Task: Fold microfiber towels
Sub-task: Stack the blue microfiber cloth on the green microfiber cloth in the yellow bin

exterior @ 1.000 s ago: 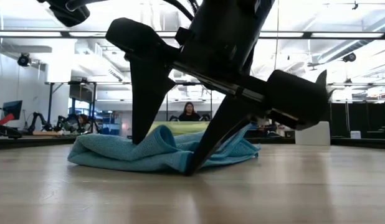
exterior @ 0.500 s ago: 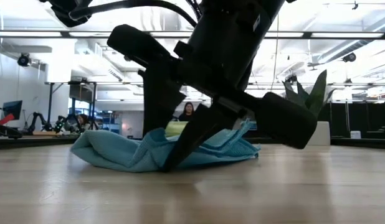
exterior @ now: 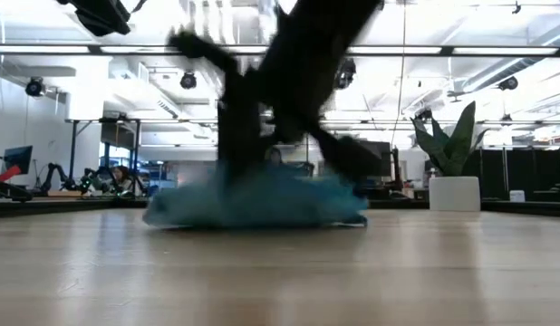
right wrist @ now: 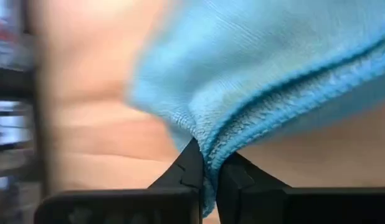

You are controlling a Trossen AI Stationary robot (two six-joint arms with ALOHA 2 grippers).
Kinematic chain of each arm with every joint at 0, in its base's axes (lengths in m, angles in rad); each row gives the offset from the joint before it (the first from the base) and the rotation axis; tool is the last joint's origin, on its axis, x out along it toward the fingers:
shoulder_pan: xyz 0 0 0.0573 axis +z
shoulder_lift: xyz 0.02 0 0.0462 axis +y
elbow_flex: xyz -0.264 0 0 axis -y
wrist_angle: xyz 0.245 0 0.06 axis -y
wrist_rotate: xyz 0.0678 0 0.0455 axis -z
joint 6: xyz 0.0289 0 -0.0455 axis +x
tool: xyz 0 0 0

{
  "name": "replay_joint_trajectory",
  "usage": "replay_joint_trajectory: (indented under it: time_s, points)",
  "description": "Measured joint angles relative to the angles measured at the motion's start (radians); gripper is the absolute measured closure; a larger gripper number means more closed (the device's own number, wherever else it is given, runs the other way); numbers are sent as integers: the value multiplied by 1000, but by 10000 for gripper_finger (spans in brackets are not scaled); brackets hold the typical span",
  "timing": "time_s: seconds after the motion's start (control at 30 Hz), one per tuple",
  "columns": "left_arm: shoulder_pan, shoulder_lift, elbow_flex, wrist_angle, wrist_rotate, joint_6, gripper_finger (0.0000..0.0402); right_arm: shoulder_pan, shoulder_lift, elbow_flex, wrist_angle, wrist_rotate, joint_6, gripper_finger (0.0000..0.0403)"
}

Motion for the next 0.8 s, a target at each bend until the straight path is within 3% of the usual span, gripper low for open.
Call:
replay_joint_trajectory:
  time_s: [0.27, 0.5, 0.67, 0.8]
  points:
    - [0, -29, 48, 40, -218, 168, 350, -79, -232, 5, 5, 72, -353, 393]
    - [1, -44, 75, 92, -256, 227, 350, -246, -417, 6, -72, 83, -555, 394]
    - [1, -56, 80, 93, -307, 245, 350, -382, -492, 6, -71, 24, -639, 394]
    - [2, -51, 76, 132, -380, 319, 350, -467, -493, 5, -59, -96, -702, 394]
